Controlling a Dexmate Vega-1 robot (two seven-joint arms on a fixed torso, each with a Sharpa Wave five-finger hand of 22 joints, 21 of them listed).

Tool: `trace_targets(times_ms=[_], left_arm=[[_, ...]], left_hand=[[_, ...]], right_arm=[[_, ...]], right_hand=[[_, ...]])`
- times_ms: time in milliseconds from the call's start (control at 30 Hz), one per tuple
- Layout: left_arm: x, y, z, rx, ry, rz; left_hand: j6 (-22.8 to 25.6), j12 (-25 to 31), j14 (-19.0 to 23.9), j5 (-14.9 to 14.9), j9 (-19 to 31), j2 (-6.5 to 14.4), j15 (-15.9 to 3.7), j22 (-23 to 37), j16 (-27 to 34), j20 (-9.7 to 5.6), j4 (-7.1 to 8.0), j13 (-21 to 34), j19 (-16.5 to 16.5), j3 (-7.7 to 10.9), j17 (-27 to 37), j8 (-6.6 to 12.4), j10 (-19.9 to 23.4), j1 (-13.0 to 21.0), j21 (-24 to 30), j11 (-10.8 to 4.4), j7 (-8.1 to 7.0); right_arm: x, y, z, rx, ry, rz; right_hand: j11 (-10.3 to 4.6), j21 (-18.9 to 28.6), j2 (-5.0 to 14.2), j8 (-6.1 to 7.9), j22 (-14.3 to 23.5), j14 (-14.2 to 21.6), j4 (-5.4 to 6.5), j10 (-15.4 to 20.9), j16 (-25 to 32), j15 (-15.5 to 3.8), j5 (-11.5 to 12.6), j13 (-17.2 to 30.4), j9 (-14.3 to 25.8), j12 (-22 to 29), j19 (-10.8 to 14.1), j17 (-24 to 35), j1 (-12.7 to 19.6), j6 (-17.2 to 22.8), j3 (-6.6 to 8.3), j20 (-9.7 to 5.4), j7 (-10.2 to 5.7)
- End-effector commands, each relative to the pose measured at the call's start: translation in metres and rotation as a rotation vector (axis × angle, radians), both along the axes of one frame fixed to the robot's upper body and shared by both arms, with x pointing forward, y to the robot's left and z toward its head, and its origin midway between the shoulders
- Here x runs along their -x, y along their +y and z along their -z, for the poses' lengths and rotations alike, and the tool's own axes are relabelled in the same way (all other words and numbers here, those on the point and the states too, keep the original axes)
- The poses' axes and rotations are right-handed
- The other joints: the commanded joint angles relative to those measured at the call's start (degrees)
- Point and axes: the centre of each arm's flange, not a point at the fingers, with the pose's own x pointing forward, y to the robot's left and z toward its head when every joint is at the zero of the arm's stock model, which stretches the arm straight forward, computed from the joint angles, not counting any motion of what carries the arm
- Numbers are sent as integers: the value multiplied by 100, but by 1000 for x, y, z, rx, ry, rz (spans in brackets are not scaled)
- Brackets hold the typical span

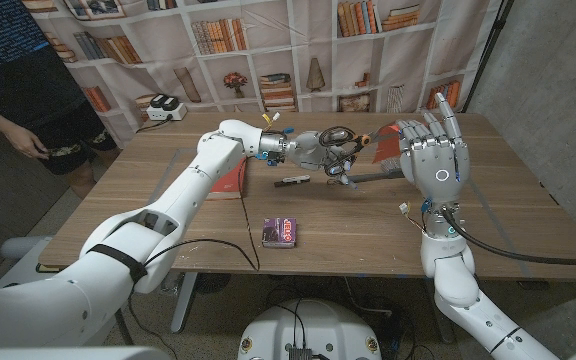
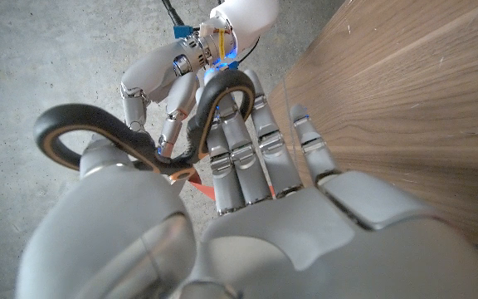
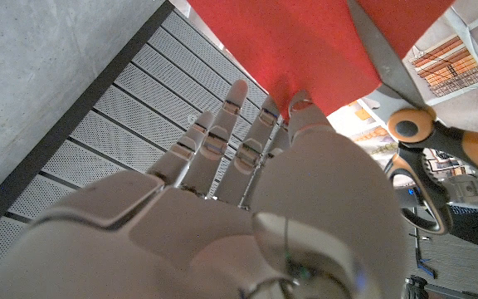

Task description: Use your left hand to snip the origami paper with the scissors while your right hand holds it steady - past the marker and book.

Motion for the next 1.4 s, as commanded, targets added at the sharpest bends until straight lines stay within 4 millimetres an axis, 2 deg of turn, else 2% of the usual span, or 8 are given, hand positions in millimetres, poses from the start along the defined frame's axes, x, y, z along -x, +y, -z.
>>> trace_targets(times_ms=[33, 333, 433, 500, 667, 733, 900, 1400], left_arm=[[-2, -2, -3, 16, -6, -19], [-5, 1, -4, 30, -3, -38], [-5, 2, -5, 32, -7, -43], [-5, 2, -6, 33, -12, -45], [-3, 3, -9, 41, -31, -52], [-2, 4, -10, 41, -39, -54], [0, 3, -11, 32, -50, -47], [5, 5, -7, 13, -64, -43]], left_hand=[[341, 40, 216, 48, 12, 334, -158, 23, 21, -3, -65, -22, 110, 158, 24, 52, 118, 344, 41, -1, 235], [391, 74, 327, -27, 34, 866, -224, 20, -5, 3, -184, -23, 171, 442, -5, 86, 208, 901, 25, -18, 206], [358, 120, 352, -136, 118, 1188, -254, 19, -51, 5, -286, 76, 204, 676, -38, 131, 179, 1272, 20, -35, 215], [353, 119, 378, -196, 137, 1252, -278, 18, -66, 5, -348, 41, 214, 775, -59, 148, 237, 1433, 17, -50, 190], [344, 134, 399, -378, 216, 1464, -308, 20, -112, 11, -462, 111, 252, 1241, -84, 214, 194, 1943, 15, -91, 170], [344, 143, 417, -415, 229, 1464, -344, 20, -113, 11, -461, 111, 274, 1348, -85, 228, 227, 2026, 21, -133, 190], [358, 161, 421, -509, 294, 1458, -368, 22, -130, 15, -412, 157, 301, 1631, -79, 285, 214, 2191, 24, -115, 230], [407, 138, 474, -727, 229, 1342, -387, 19, -149, 11, -263, 101, 348, 1900, -94, 297, 266, 2209, 24, -142, 178]], right_arm=[[2, 1, -3, 0, -9, -9], [-2, 2, -5, 2, -6, -20], [-3, 2, -5, 0, -7, -18], [-3, 2, -5, -1, -7, -17], [-2, 3, -5, -3, -11, -12], [-2, 3, -5, -5, -12, -10], [-1, 2, -6, -16, -14, -5], [-1, -5, -13, -52, -31, 12]], right_hand=[[-14, 16, 53, 37, 18, -2, 47, -8, 23, -469, 20, 26, 7, -14, 0, 26, -7, 83, 45, -109, -88], [-14, 23, 55, 27, 17, 11, 52, -3, 30, -465, 18, 26, 9, -14, 8, 27, -11, 81, 43, -99, -87], [-14, 26, 52, 23, 16, 13, 48, 0, 32, -472, 17, 27, 9, -14, 9, 28, -7, 80, 42, -97, -87], [-15, 27, 51, 20, 16, 15, 51, 1, 32, -465, 16, 27, 9, -14, 10, 28, -12, 80, 39, -95, -86], [-15, 30, 51, 15, 15, 16, 50, 3, 31, -468, 16, 27, 10, -15, 11, 27, -10, 80, 40, -92, -86], [-15, 31, 50, 14, 15, 16, 52, 4, 31, -465, 15, 27, 11, -15, 10, 27, -13, 80, 39, -92, -86], [-15, 34, 53, 10, 14, 23, 44, 6, 35, -484, 17, 27, 11, -15, 14, 28, 0, 82, 43, -88, -85], [-15, 39, 51, -2, 11, 40, 47, 20, 41, -474, 15, 28, 15, -14, 12, 29, -5, 90, 37, -85, -84]])
